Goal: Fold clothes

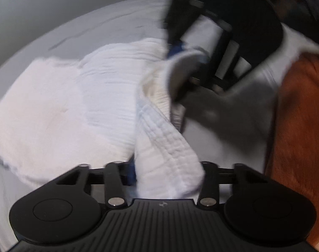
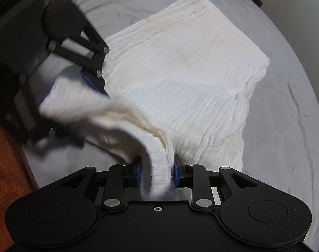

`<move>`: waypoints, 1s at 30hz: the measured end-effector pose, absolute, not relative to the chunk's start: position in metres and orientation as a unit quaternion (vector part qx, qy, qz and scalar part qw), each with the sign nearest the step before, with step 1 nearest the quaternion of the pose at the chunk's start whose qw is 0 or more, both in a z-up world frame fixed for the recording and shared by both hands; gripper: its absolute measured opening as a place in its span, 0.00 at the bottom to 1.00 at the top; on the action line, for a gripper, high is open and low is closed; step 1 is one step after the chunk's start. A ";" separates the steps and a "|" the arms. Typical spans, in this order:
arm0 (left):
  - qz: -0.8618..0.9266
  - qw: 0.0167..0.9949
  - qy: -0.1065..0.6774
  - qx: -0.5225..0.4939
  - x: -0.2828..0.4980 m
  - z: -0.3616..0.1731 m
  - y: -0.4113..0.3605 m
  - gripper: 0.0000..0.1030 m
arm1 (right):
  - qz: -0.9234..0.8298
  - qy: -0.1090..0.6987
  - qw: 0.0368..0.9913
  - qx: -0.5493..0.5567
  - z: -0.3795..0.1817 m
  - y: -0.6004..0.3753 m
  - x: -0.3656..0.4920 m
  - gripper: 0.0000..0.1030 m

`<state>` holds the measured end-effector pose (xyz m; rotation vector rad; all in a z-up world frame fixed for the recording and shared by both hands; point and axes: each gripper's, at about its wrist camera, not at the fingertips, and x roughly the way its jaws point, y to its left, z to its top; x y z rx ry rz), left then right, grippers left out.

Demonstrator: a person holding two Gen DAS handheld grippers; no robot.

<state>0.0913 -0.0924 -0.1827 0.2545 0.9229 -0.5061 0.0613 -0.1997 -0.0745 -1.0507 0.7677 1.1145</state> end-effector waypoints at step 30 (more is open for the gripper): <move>-0.294 0.843 0.407 0.195 0.021 -0.116 -0.111 0.52 | 0.477 0.329 0.665 -0.470 -0.075 -0.199 0.057 0.21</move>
